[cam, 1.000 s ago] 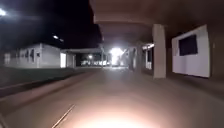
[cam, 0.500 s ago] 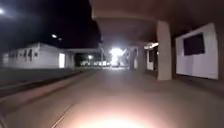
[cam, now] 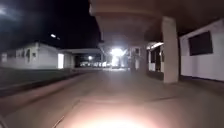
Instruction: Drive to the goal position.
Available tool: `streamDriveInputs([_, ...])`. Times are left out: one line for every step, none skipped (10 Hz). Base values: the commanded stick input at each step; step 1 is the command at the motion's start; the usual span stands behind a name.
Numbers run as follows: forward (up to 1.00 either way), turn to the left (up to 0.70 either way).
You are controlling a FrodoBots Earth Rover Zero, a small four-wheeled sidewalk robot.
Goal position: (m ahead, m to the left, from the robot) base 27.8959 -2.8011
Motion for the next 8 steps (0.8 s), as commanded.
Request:
streamDriveInputs([1.0,-0.04])
streamDriveInputs([1.0,-0.04])
streamDriveInputs([1.0,-0.04])
streamDriveInputs([1.0,-0.04])
streamDriveInputs([1.0,-0.04])
streamDriveInputs([1.0,-0.04])
streamDriveInputs([1.0,-0.04])
streamDriveInputs([1.0,-0.04])
